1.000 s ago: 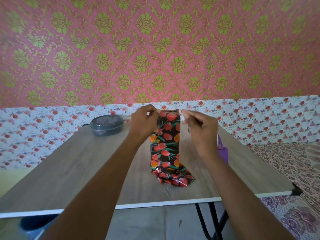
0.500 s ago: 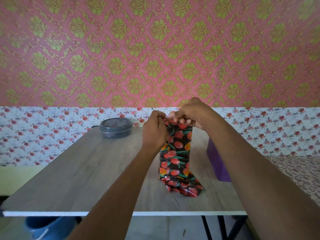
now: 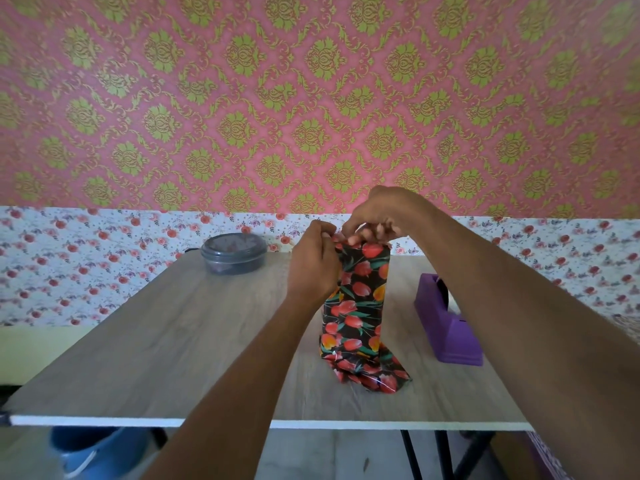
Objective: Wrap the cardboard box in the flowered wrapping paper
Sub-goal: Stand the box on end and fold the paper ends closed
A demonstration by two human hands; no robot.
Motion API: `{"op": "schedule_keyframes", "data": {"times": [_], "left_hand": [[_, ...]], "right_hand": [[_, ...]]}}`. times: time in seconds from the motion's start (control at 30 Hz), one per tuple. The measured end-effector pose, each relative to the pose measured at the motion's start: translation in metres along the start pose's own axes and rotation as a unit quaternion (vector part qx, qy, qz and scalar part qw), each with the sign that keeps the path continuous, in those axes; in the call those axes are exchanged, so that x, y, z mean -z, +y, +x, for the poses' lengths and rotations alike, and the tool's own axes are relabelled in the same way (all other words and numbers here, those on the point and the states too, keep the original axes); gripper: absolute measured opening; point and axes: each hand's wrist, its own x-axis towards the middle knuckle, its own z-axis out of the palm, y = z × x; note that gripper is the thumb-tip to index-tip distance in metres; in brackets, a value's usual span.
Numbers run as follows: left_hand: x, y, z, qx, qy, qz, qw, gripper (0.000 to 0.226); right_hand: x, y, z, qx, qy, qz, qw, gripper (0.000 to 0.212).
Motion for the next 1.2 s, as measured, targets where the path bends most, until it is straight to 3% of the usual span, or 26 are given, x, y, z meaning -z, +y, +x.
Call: {"op": "schedule_keyframes", "data": {"times": [0.13,0.23,0.37,0.53,0.6,0.7,0.8,0.93,1.07,1.2], "left_hand": [[0.002,-0.003,-0.001,-0.004,-0.001,-0.004,1.000,0.027],[0.004,-0.003,0.000,-0.013,-0.018,-0.007,1.000,0.028],[0.002,-0.004,-0.002,-0.071,-0.046,0.000,0.996,0.034],[0.011,-0.023,-0.005,-0.137,-0.099,0.040,0.985,0.020],[0.016,-0.022,-0.005,-0.145,-0.106,0.042,0.983,0.016],[0.021,-0.019,-0.004,-0.146,-0.117,0.039,0.981,0.035],[0.021,-0.015,-0.005,-0.096,-0.117,0.001,0.988,0.040],[0.029,-0.014,-0.007,-0.054,-0.096,-0.043,0.993,0.028],[0.053,-0.036,-0.011,0.054,-0.053,-0.119,0.990,0.023],[0.084,-0.054,-0.012,0.098,0.001,-0.057,0.994,0.036]], "right_hand": [[0.011,-0.003,0.001,-0.023,0.021,-0.121,0.992,0.041],[0.013,0.011,0.001,-0.043,0.015,-0.119,0.992,0.053],[0.011,0.049,0.010,-0.033,0.007,0.061,0.998,0.044],[-0.007,0.080,0.016,0.027,0.021,0.283,0.958,0.028],[-0.020,0.090,0.014,0.071,0.066,0.365,0.926,0.035],[-0.055,0.124,0.008,0.150,0.161,0.414,0.883,0.069],[-0.099,0.163,0.006,0.202,0.098,0.366,0.903,0.066],[-0.121,0.186,0.012,0.203,0.039,0.226,0.952,0.102],[-0.108,0.159,0.009,0.212,0.020,0.167,0.963,0.097],[-0.086,0.112,0.010,0.203,0.033,-0.053,0.977,0.097]]}}
